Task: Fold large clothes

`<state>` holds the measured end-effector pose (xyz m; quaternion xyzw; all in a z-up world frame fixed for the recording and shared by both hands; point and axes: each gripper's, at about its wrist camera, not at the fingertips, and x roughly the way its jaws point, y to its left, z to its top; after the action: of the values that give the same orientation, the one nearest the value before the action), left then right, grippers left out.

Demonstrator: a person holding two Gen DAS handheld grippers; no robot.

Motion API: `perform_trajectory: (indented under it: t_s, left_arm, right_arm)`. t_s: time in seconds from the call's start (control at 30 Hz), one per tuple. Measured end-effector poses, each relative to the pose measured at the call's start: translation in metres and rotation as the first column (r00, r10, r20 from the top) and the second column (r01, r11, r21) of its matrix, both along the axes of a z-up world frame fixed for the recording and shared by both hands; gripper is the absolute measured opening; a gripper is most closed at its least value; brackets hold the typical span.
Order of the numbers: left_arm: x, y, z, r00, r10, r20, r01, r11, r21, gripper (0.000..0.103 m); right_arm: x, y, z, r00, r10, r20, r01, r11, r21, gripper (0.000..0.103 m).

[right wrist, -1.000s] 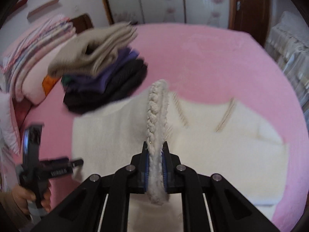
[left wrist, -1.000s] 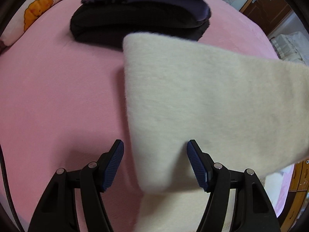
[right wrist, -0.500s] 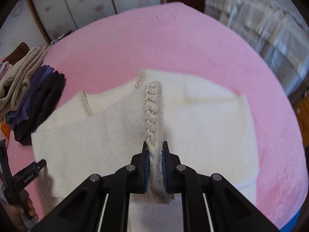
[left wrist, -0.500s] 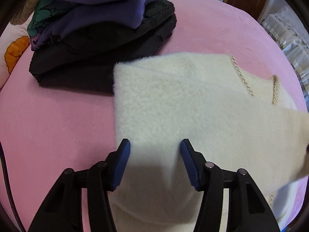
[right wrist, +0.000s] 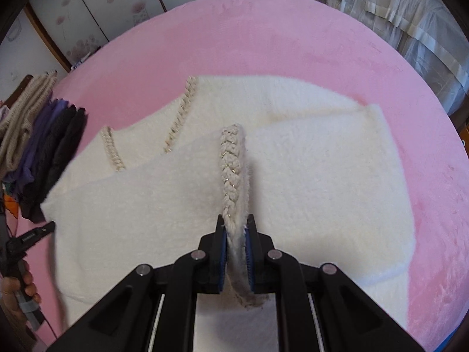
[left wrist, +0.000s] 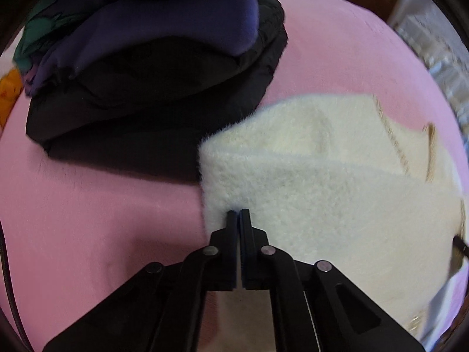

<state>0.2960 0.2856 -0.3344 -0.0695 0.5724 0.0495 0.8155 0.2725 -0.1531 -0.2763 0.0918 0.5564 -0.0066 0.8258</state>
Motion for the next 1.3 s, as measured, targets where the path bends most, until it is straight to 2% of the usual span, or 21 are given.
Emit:
perform_trajectory:
  t_s: [0.07,0.17,0.27,0.33,0.4,0.5,0.77,0.83,0.9,0.93,1.07,1.17,1.2,1.27,1.3]
  left_arm:
    - [0.003,-0.003,-0.004,0.999,-0.047,-0.010,0.048,0.998,0.033,0.000]
    - [0.009,-0.002,-0.003,0.998,-0.061,-0.020,0.062,0.997,0.037,0.000]
    - [0.010,0.014,0.006,1.000,-0.006,-0.021,0.004,0.997,-0.077,0.003]
    - [0.007,0.026,0.013,0.999,0.043,0.003,-0.042,0.985,-0.165,0.013]
    - [0.004,0.033,0.017,0.997,0.071,0.029,-0.065,0.982,-0.176,0.019]
    - [0.008,0.034,0.012,0.998,0.062,0.030,-0.058,0.990,-0.132,0.019]
    - [0.012,0.027,0.008,0.992,0.117,0.044,-0.112,0.988,-0.105,0.020]
    - [0.012,0.027,0.010,0.989,0.134,0.064,-0.129,0.988,-0.084,0.018]
    - [0.021,0.018,0.004,0.988,0.145,0.060,-0.144,0.989,-0.033,0.014]
    - [0.024,0.014,0.001,0.986,0.155,0.058,-0.155,0.988,-0.009,0.013]
    - [0.025,0.018,-0.010,0.980,0.198,0.033,-0.198,0.980,0.020,0.013]
    - [0.028,0.014,-0.009,0.980,0.199,0.024,-0.200,0.978,0.053,0.014]
    - [0.032,0.008,-0.009,0.980,0.199,0.024,-0.200,0.978,0.058,0.015]
    - [0.030,0.007,-0.004,0.979,0.204,0.024,-0.205,0.977,0.067,0.023]
    - [0.028,0.007,-0.002,0.978,0.208,0.020,-0.208,0.976,0.070,0.034]
  right_arm:
    - [0.004,0.002,-0.015,1.000,0.009,-0.021,-0.009,1.000,-0.011,0.012]
    - [0.007,0.006,-0.014,1.000,0.019,-0.024,-0.020,0.999,-0.039,0.013]
    - [0.007,0.003,-0.006,0.999,0.013,-0.040,-0.014,0.999,-0.033,0.017]
    - [0.004,-0.002,0.005,1.000,0.001,-0.019,-0.002,1.000,-0.019,0.017]
    - [0.000,-0.010,0.019,1.000,-0.004,0.028,0.004,1.000,0.021,0.022]
    - [0.000,-0.021,0.028,0.997,-0.028,0.071,0.022,0.997,0.076,0.039]
    - [0.037,-0.021,0.008,0.998,-0.013,0.062,0.011,0.999,0.038,0.039]
    - [0.047,-0.010,0.000,0.998,0.013,0.056,-0.012,1.000,-0.009,0.039]
    - [0.053,0.000,-0.009,0.998,0.038,0.054,-0.032,0.993,-0.111,0.032]
    - [0.055,0.002,-0.015,0.998,0.046,0.043,-0.040,0.990,-0.132,0.032]
    - [0.052,-0.002,-0.020,0.999,0.005,0.046,0.000,0.994,-0.112,0.030]
    - [0.047,-0.001,-0.013,0.999,0.021,0.042,-0.015,0.991,-0.133,0.030]
    - [0.045,-0.003,-0.009,0.999,0.029,0.036,-0.024,0.990,-0.140,0.030]
    - [0.037,-0.005,0.001,0.999,0.039,0.036,-0.033,0.988,-0.152,0.030]
    - [0.035,-0.003,0.007,0.998,0.047,0.042,-0.040,0.988,-0.150,0.030]
